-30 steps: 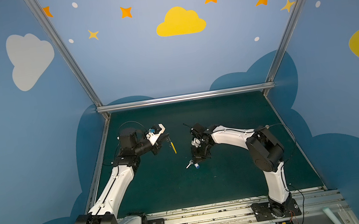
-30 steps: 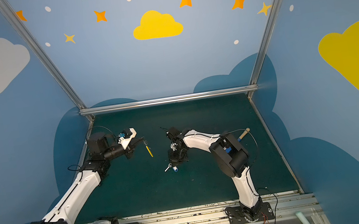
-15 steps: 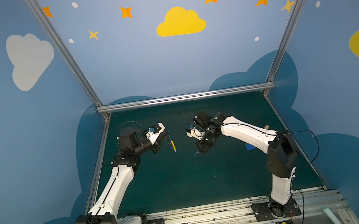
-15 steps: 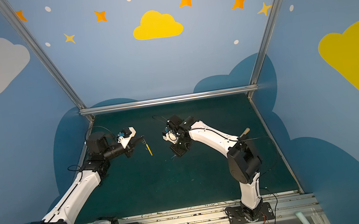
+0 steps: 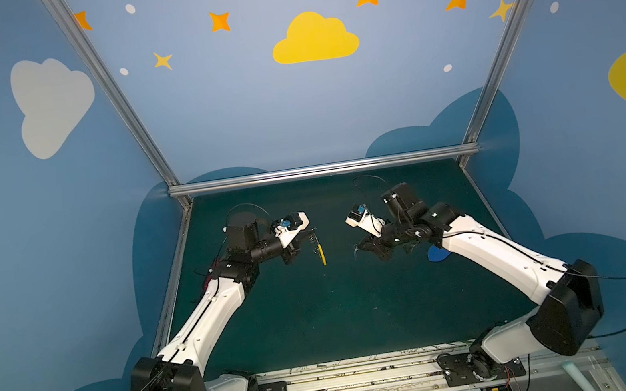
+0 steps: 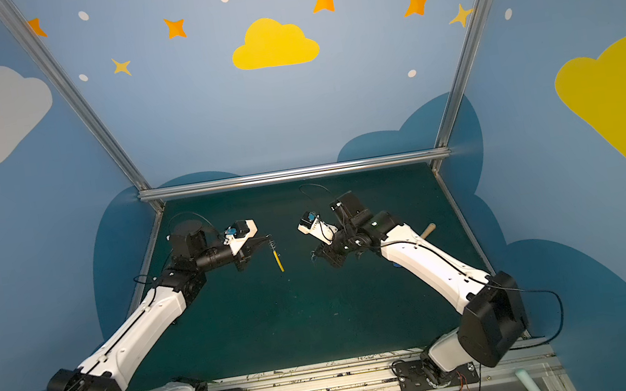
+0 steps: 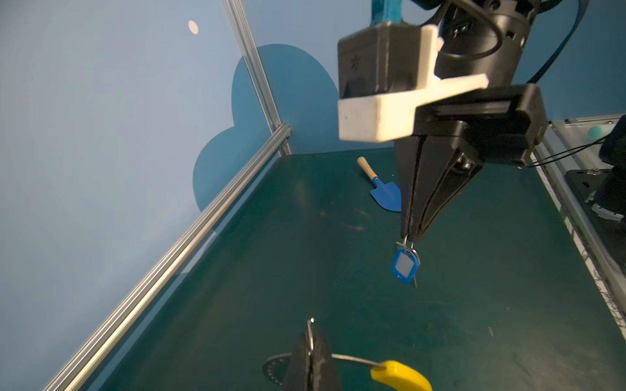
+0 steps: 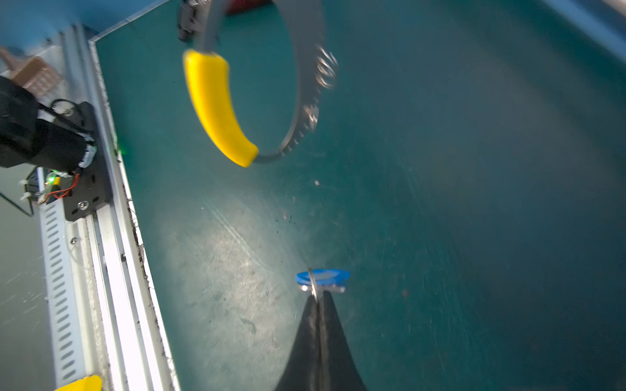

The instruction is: Put the keys on the keyring

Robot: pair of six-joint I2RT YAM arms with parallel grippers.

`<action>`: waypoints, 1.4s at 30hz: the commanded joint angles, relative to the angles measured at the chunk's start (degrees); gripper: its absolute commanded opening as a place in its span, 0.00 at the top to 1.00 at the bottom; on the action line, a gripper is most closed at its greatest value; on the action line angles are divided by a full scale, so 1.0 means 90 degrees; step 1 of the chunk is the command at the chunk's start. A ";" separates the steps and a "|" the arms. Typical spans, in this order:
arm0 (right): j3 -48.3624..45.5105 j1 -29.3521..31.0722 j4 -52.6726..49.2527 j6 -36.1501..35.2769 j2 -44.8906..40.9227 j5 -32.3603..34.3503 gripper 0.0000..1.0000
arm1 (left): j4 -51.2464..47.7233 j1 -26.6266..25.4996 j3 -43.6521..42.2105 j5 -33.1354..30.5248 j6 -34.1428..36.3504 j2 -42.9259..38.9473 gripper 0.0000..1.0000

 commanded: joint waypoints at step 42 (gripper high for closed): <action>-0.0782 -0.0780 0.2166 0.0785 -0.0787 -0.2832 1.00 | -0.0911 -0.1395 0.1205 -0.0173 0.1665 0.0573 0.96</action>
